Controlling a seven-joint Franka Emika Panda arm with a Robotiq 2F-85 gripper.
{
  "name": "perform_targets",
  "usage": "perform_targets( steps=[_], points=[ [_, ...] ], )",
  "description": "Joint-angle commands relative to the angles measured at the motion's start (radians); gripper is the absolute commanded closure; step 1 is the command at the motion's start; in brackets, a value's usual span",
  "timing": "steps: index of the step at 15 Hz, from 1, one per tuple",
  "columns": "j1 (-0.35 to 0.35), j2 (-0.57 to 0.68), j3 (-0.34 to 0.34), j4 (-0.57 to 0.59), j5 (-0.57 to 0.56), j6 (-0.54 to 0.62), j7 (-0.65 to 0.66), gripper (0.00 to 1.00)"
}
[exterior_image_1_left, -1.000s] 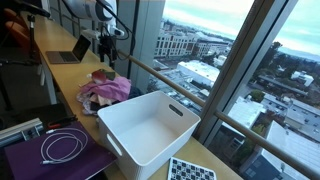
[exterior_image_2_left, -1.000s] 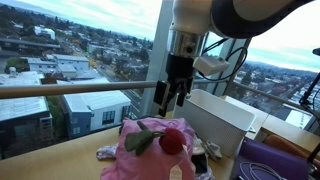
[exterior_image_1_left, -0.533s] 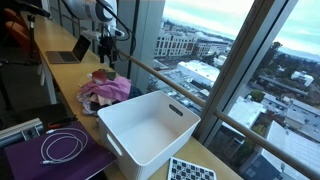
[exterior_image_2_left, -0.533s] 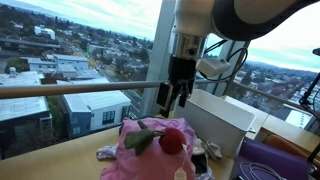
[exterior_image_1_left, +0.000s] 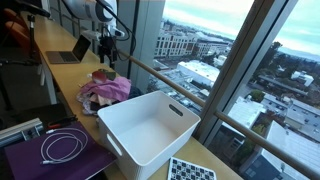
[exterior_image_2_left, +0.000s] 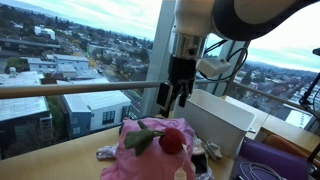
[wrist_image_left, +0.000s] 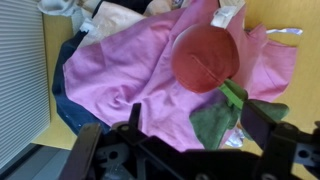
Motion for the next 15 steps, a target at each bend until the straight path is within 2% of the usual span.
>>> perform_targets(
  steps=[1,9,15],
  points=[
    [0.009,0.002,-0.009,0.005,0.005,-0.004,-0.003,0.00],
    [0.039,0.037,-0.009,-0.011,0.023,0.041,0.092,0.00],
    [0.061,0.123,-0.052,-0.004,-0.025,0.093,0.118,0.00]
  ],
)
